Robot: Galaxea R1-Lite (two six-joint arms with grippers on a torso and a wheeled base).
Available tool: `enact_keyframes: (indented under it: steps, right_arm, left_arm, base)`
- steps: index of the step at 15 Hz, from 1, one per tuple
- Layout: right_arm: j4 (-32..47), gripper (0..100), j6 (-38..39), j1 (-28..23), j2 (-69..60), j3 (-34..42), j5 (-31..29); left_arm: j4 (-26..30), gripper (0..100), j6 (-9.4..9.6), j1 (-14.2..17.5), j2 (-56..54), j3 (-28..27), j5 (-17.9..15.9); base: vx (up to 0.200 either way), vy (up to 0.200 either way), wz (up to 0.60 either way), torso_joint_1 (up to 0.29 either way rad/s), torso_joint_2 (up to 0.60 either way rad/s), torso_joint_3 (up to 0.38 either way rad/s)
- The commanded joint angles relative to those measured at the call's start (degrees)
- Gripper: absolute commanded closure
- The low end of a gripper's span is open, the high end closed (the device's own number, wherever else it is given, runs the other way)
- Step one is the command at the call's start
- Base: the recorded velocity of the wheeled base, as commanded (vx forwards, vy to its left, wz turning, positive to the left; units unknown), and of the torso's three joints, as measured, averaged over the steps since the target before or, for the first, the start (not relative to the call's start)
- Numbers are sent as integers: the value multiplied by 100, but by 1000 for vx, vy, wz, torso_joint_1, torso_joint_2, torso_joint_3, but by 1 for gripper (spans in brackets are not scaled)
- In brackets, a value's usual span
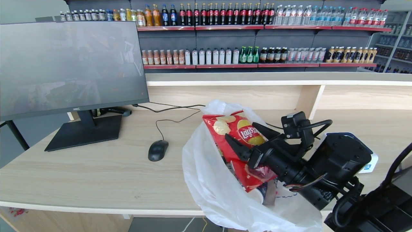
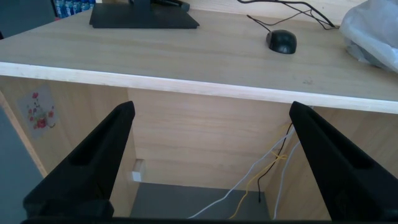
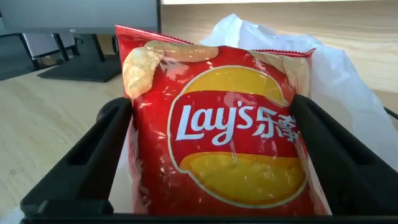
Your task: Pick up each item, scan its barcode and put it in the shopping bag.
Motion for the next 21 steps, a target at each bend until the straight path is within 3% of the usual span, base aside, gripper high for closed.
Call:
enact_keyframes:
  steps: [1, 8, 15, 17, 20, 21]
  right_arm:
    - [-19, 0, 23, 4, -296, -81, 7]
    - [-19, 0, 23, 13, -1281, 473, -2]
    - [-19, 0, 103, 21, -3302, 2714, -11]
    - [-19, 0, 76, 21, -3874, 2987, 7]
    - [368, 0, 6, 21, -4700, 2987, -2]
    - [1238, 0, -126, 21, -5456, 2987, 7]
  left_arm:
    - [0, 0, -1, 1, -2, 1, 1]
    - [0, 0, -1, 1, -2, 1, 1]
    - [9, 0, 7, 1, 6, 1, 1]
    - [9, 0, 16, 1, -2, 1, -7]
    - [9, 0, 16, 1, -2, 1, -7]
    - [9, 0, 16, 1, -2, 1, 1]
  base:
    - [0, 0, 0, 0, 0, 0]
    - [0, 0, 0, 0, 0, 0]
    - [0, 0, 0, 0, 0, 0]
    - [0, 0, 0, 0, 0, 0]
    - [0, 0, 0, 0, 0, 0]
    - [0, 0, 0, 0, 0, 0]
